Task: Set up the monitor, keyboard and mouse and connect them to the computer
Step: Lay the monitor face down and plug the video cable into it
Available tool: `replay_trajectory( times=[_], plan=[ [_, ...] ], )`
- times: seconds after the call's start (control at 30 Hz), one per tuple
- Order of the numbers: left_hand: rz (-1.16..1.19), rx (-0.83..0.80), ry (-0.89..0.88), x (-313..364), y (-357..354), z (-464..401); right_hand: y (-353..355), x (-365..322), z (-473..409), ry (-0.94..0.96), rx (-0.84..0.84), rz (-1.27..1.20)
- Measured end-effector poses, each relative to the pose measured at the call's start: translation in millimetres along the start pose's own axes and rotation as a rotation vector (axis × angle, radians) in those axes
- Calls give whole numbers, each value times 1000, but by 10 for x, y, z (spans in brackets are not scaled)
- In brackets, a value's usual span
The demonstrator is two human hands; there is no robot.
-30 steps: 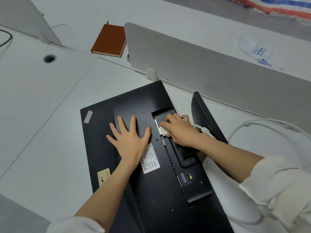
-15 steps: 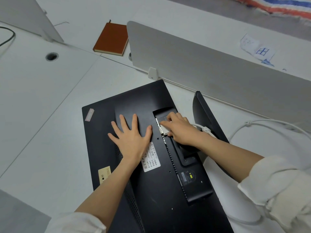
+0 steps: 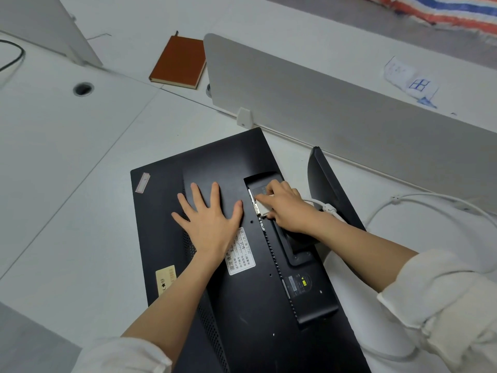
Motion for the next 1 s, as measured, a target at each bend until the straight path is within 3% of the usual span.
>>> replay_trajectory(
  times=[0.4, 0.57, 0.63, 0.73, 0.8, 0.93, 1.0],
  plan=[
    [6, -8, -3, -5, 7, 3, 115, -12, 58, 27, 101, 217],
    [3, -11, -6, -15, 1, 1, 504, 72, 42, -141, 270, -161],
    [5, -14, -9, -14, -1, 2, 506, 124, -22, -222, 215, -235],
    [6, -14, -10, -18, 8, 7, 250, 180, -85, -296, -47, -130],
    [2, -13, -14, -16, 12, 10, 149, 229, -103, -308, -110, -77],
    [4, -9, -14, -8, 8, 1, 259, 137, -129, -188, 48, 72],
    [-1, -8, -16, -8, 5, -1, 340, -3, -86, -65, 219, 129]
  ],
)
Point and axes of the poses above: each hand's wrist, its own z-axis away from the middle knuckle, its own y-axis out of the back of the hand, x = y × z, the point moved 10 cm from there along -z, towards the middle knuckle, and after that the axes turned 4 degrees about -y, right-handed, at the moved point
